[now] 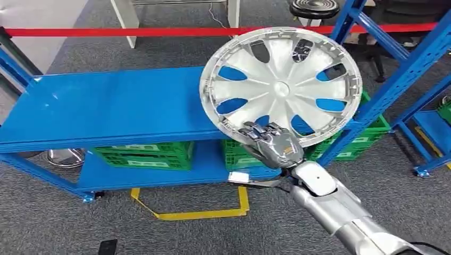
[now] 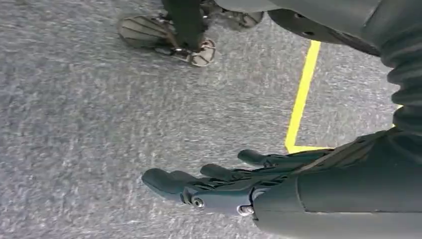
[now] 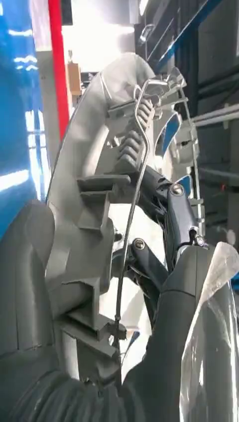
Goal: Take the parts from the cabinet and place them on the table.
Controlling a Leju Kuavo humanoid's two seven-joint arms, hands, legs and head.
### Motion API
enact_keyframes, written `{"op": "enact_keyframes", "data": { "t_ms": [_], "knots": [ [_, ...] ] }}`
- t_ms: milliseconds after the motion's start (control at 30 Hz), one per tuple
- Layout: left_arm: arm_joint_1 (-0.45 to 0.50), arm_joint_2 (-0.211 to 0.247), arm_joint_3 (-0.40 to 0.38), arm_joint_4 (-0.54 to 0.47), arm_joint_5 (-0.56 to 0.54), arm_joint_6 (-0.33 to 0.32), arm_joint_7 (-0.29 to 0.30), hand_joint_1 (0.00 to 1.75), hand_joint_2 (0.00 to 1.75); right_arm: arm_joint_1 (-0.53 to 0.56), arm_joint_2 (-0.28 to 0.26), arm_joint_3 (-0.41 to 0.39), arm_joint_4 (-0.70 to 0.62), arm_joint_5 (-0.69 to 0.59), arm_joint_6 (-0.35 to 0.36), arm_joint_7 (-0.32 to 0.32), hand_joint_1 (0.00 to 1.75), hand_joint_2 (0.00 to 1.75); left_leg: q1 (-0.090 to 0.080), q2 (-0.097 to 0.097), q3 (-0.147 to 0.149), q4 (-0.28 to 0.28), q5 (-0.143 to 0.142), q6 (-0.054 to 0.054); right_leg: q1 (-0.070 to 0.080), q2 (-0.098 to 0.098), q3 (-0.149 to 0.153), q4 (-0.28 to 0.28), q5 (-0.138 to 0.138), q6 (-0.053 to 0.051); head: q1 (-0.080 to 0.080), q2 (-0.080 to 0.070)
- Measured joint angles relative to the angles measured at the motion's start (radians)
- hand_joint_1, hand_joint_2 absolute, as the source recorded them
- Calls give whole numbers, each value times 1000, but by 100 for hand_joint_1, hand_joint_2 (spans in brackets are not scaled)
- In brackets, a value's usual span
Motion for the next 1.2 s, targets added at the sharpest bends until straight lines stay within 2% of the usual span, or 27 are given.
{"op": "enact_keyframes", "data": {
  "t_ms": [33,133,167,200,267,300,333,367,433,467,500,533,600,633,667,700,733,767,800,833,867,900,967,1000,1033,1133,1200],
  "knots": [
    [0,-1,-1,0,-3,-1,-1,0,175,12,-6,-5,-16,-2,1,-1,175,175,0,0,-4,2,8,-5,0,2,3,-22,-10,-15,-3,0],
    [3,-1,-1,0,-6,0,-1,0,175,38,-15,-11,-33,-4,5,-1,175,175,0,-2,-11,0,32,-20,0,0,-28,-19,9,-35,-1,0],
    [3,-1,-1,0,-8,0,-1,0,175,38,-18,-15,-37,-6,9,-1,175,175,5,-3,-20,9,-1,-28,-4,-4,-23,-20,21,-46,-1,0],
    [4,-1,-2,0,-10,0,-1,0,175,40,-18,-17,-42,-7,13,-2,175,175,6,-3,-32,46,-58,-33,-4,-3,-35,-20,30,-56,-5,0],
    [3,-2,-3,0,-10,-17,-3,0,175,45,-21,-21,-49,-8,20,-4,175,175,11,-3,-64,194,-172,-39,-2,-3,-61,-18,52,-63,-5,0],
    [2,-2,-3,0,-10,-22,-3,0,175,49,-23,-21,-50,-11,23,-5,175,175,13,-3,-71,258,-198,-42,-1,-4,-73,-17,61,-63,-6,0],
    [2,-2,-3,0,-10,-24,-3,0,175,51,-23,-21,-50,-13,26,-9,175,175,14,-3,-68,295,-195,-43,0,-4,-86,-15,70,-63,-5,0],
    [2,-2,-3,0,-10,-27,-3,0,175,52,-24,-21,-50,-14,32,-16,175,175,15,-3,-51,296,-167,-43,0,-4,-101,-11,79,-62,-6,0],
    [0,-2,-3,0,-11,-27,-3,0,175,53,-26,-21,-52,-16,37,-23,175,175,15,-3,29,200,-97,-39,0,-4,-128,-5,93,-58,-6,0],
    [-2,-2,-3,0,-13,-27,-3,0,175,53,-27,-21,-52,-16,38,-23,175,175,15,-3,84,121,-84,-34,0,-4,-136,-2,100,-55,-6,0],
    [-6,-2,-4,0,-13,-27,-3,0,175,53,-27,-23,-54,-17,38,-23,175,175,12,-4,143,35,-111,-29,3,-4,-144,-2,104,-49,-6,0],
    [-8,-2,-5,0,-14,-25,-4,0,175,51,-31,-26,-57,-18,38,-23,175,175,8,-5,164,-16,-126,-24,4,-6,-149,-1,110,-44,-3,0],
    [-11,-3,-5,0,-16,-13,-11,0,175,50,-33,-29,-61,-20,36,-27,175,175,2,-5,151,-25,-124,-15,-1,-7,-161,-8,134,-28,-4,0],
    [-7,-3,-5,0,-17,-10,-19,0,175,58,-34,-29,-65,-22,35,-33,175,175,2,-5,144,-32,-114,-4,0,-7,-163,-12,143,-18,-4,0],
    [-5,-3,-5,0,-18,-9,-24,0,175,67,-40,-29,-71,-24,34,-39,175,175,10,-2,145,-42,-101,7,-4,-4,-174,-8,138,-16,-5,0],
    [-3,-5,-5,0,-19,-6,-25,0,175,76,-44,-30,-77,-25,34,-42,175,175,7,-1,140,-43,-93,13,-4,-2,-186,9,111,-13,-2,0],
    [-2,-5,-5,0,-24,-4,-27,0,175,82,-47,-30,-80,-26,34,-42,175,175,7,-1,131,-43,-86,21,-3,-1,-205,65,62,-9,0,0],
    [-3,-5,-6,0,-26,-3,-27,0,175,87,-48,-30,-85,-26,34,-42,175,175,5,-1,123,-43,-79,22,-3,-1,-233,148,14,-6,1,0],
    [-4,-6,-6,0,-27,-2,-29,0,175,91,-51,-30,-90,-24,33,-42,175,175,3,-1,114,-42,-73,24,-3,-1,-260,231,-25,-5,1,0],
    [-4,-6,-6,0,-30,-1,-31,0,175,97,-53,-31,-96,-19,31,-41,175,175,2,-1,106,-41,-67,24,-3,-1,-274,286,-44,-3,1,0],
    [-3,-6,-6,0,-32,0,-32,0,175,104,-55,-31,-103,-17,30,-40,175,175,1,-1,101,-41,-62,24,-3,-1,-264,289,-40,-4,1,0],
    [-2,-6,-6,0,-33,0,-32,0,175,108,-55,-31,-108,-20,30,-40,175,175,0,-1,97,-41,-58,23,-3,-1,-229,250,-19,-5,1,0],
    [-2,-6,-6,0,-34,0,-33,0,175,110,-55,-35,-121,-31,31,-40,175,175,0,-2,92,-37,-54,19,-2,-1,-111,74,47,-11,2,0],
    [-3,-6,-6,0,-34,0,-34,0,175,109,-55,-39,-129,-34,31,-40,175,175,0,-2,90,-34,-53,17,-1,-1,-66,2,51,-16,1,0],
    [-5,-6,-6,0,-35,0,-34,0,175,108,-55,-40,-133,-34,31,-40,175,175,-9,-2,80,-22,-54,13,2,0,-42,-27,45,-19,1,0],
    [-4,-7,-6,0,-38,0,-34,0,175,116,-56,-48,-143,-42,33,-43,175,175,-6,-1,69,-22,-41,-5,4,1,-59,-21,47,-34,-1,0],
    [-4,-6,-6,0,-44,2,-34,0,175,122,-56,-53,-149,-56,34,-48,175,175,-6,-3,58,0,-66,-14,-5,-3,-59,-29,58,-49,-2,0]
  ]
}}
